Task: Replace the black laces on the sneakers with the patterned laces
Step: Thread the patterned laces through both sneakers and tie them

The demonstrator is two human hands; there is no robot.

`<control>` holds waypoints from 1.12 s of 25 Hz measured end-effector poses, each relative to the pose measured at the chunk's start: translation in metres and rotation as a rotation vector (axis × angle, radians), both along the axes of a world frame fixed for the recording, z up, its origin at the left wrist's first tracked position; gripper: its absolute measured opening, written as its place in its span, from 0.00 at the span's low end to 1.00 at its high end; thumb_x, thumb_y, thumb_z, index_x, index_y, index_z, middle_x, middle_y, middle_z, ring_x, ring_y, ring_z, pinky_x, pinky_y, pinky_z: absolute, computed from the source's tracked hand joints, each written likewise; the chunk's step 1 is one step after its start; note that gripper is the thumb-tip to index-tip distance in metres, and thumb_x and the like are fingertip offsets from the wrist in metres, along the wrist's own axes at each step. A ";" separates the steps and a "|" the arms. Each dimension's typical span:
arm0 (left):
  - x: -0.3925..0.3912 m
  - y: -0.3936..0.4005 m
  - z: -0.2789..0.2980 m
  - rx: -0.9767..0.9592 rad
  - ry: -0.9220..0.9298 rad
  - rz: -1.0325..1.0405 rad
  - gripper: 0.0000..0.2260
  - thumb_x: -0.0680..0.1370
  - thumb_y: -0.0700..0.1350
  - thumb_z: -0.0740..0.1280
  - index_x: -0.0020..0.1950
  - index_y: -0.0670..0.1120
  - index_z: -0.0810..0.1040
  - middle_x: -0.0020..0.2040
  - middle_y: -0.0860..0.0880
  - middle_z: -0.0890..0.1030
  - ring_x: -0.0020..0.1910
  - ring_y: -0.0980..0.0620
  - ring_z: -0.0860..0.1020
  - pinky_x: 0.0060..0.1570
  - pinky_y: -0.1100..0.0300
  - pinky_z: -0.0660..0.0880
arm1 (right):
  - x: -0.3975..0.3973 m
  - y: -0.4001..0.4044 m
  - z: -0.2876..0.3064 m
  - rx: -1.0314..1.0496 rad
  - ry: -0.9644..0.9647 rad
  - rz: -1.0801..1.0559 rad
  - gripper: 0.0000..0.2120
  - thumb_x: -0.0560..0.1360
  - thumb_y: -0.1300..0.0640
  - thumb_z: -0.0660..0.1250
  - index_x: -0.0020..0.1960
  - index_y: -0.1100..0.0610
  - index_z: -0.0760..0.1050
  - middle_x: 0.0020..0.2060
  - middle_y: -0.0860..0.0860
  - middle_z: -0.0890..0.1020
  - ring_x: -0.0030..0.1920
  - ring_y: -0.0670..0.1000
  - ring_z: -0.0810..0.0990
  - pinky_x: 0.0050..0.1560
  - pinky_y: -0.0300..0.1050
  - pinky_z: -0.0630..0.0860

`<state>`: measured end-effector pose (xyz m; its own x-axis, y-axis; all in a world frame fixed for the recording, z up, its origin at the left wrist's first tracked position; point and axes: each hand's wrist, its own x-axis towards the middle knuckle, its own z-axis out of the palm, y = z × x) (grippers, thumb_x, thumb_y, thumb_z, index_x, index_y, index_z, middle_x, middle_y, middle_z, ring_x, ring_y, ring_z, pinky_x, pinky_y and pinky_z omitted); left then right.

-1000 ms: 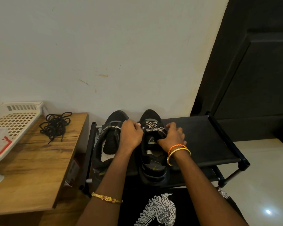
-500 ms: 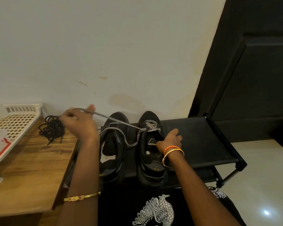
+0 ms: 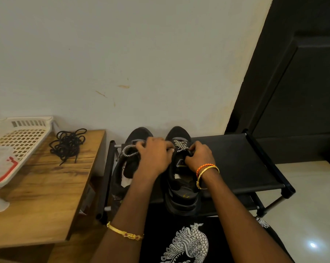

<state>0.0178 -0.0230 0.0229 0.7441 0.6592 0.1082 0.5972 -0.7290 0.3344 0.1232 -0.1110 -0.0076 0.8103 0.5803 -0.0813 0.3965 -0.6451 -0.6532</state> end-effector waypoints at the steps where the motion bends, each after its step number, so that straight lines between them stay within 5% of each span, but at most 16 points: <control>1: 0.005 -0.004 -0.005 -0.020 0.035 -0.025 0.11 0.81 0.49 0.59 0.59 0.56 0.79 0.60 0.53 0.77 0.65 0.49 0.67 0.64 0.47 0.54 | 0.001 0.000 0.000 -0.004 -0.007 0.005 0.13 0.72 0.61 0.68 0.56 0.59 0.72 0.56 0.57 0.74 0.54 0.56 0.74 0.51 0.47 0.74; 7: 0.003 -0.001 -0.008 0.033 -0.004 0.174 0.08 0.79 0.48 0.63 0.54 0.55 0.81 0.52 0.53 0.81 0.60 0.49 0.69 0.58 0.50 0.58 | 0.003 -0.001 0.000 -0.010 0.020 -0.002 0.15 0.71 0.62 0.69 0.57 0.58 0.72 0.56 0.57 0.74 0.55 0.56 0.75 0.54 0.49 0.77; 11: 0.003 0.004 -0.012 -0.011 0.058 0.196 0.06 0.77 0.47 0.65 0.50 0.54 0.82 0.57 0.54 0.78 0.64 0.49 0.67 0.62 0.48 0.57 | 0.003 -0.001 -0.001 -0.005 0.020 0.020 0.16 0.72 0.62 0.69 0.58 0.58 0.71 0.56 0.57 0.73 0.55 0.56 0.75 0.53 0.48 0.77; 14: 0.004 0.003 -0.009 -0.036 -0.044 0.158 0.05 0.76 0.43 0.64 0.44 0.50 0.79 0.49 0.53 0.80 0.56 0.51 0.75 0.69 0.46 0.52 | 0.006 -0.003 -0.002 0.008 0.017 0.066 0.14 0.71 0.63 0.68 0.55 0.58 0.72 0.55 0.57 0.74 0.52 0.54 0.75 0.52 0.46 0.75; 17: 0.006 0.009 -0.003 -0.068 -0.189 0.164 0.13 0.75 0.36 0.60 0.58 0.48 0.74 0.47 0.51 0.82 0.53 0.51 0.78 0.72 0.48 0.46 | 0.011 -0.005 -0.003 0.013 0.030 0.115 0.13 0.71 0.63 0.69 0.54 0.58 0.72 0.54 0.57 0.75 0.51 0.54 0.76 0.54 0.48 0.77; 20: 0.013 0.016 -0.005 -0.141 -0.057 0.036 0.26 0.77 0.35 0.62 0.73 0.52 0.64 0.55 0.53 0.81 0.61 0.52 0.75 0.72 0.45 0.43 | 0.016 -0.007 -0.003 0.003 0.050 0.152 0.14 0.71 0.61 0.70 0.55 0.57 0.73 0.53 0.56 0.76 0.52 0.54 0.77 0.55 0.51 0.78; 25: 0.019 0.016 -0.007 -0.151 -0.007 -0.032 0.21 0.79 0.38 0.60 0.70 0.52 0.65 0.46 0.53 0.80 0.56 0.50 0.76 0.71 0.44 0.47 | 0.019 -0.009 0.001 0.020 0.089 0.176 0.15 0.72 0.61 0.70 0.57 0.57 0.73 0.53 0.54 0.76 0.53 0.53 0.76 0.55 0.47 0.77; 28: 0.016 0.023 -0.001 -0.371 -0.125 -0.016 0.12 0.80 0.41 0.58 0.62 0.53 0.69 0.45 0.51 0.80 0.51 0.49 0.76 0.65 0.47 0.60 | 0.018 -0.010 0.006 0.068 0.137 0.182 0.13 0.72 0.61 0.70 0.56 0.57 0.74 0.47 0.50 0.75 0.50 0.49 0.76 0.50 0.41 0.76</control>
<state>0.0334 -0.0002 0.0219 0.7505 0.6594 -0.0448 0.5249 -0.5535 0.6466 0.1414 -0.1212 -0.0018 0.6762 0.7234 -0.1393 0.4066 -0.5241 -0.7484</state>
